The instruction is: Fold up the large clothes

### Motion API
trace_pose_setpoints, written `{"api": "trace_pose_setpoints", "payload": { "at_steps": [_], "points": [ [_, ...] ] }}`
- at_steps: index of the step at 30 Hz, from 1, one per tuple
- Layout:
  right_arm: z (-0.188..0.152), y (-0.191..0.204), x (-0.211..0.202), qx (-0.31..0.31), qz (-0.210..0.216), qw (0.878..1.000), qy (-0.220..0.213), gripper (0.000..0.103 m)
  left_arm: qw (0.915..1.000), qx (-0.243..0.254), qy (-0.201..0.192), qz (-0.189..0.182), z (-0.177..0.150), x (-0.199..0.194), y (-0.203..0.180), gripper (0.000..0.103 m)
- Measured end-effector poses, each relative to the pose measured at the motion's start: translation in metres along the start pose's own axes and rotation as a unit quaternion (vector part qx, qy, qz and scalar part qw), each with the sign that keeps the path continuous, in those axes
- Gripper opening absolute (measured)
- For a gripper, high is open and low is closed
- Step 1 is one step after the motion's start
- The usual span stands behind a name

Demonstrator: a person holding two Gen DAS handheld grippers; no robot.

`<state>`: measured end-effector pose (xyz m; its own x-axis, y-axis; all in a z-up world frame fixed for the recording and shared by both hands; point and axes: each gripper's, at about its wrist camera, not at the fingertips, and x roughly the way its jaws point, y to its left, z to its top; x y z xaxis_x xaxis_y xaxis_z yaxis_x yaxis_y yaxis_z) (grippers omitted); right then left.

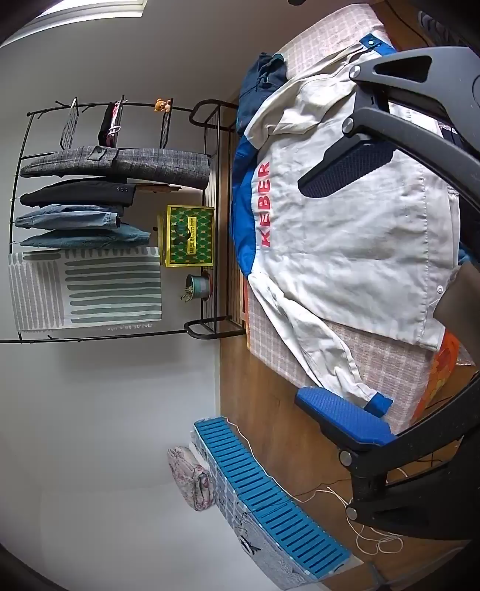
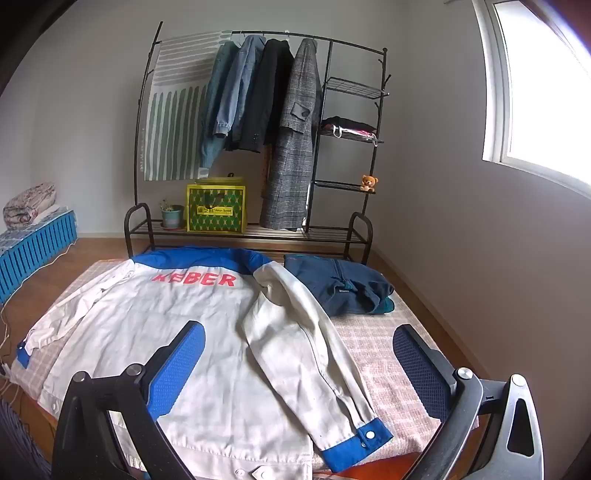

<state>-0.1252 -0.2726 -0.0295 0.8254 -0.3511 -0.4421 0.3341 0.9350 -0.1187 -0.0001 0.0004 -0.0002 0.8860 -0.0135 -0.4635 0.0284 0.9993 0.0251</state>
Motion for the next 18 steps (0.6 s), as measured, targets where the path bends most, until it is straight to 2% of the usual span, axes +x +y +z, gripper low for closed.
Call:
{"api": "trace_pose_setpoints", "payload": {
  "at_steps": [8, 18],
  "points": [
    [0.000, -0.001, 0.001, 0.000, 0.002, 1.000, 0.001, 0.103, 0.9998, 0.018, -0.001, -0.006, 0.007, 0.002, 0.001, 0.103],
    [0.000, -0.004, 0.002, 0.001, -0.001, 1.000, 0.002, 0.103, 0.9995, 0.030, -0.005, 0.004, 0.000, 0.002, -0.008, 0.103]
  ]
}}
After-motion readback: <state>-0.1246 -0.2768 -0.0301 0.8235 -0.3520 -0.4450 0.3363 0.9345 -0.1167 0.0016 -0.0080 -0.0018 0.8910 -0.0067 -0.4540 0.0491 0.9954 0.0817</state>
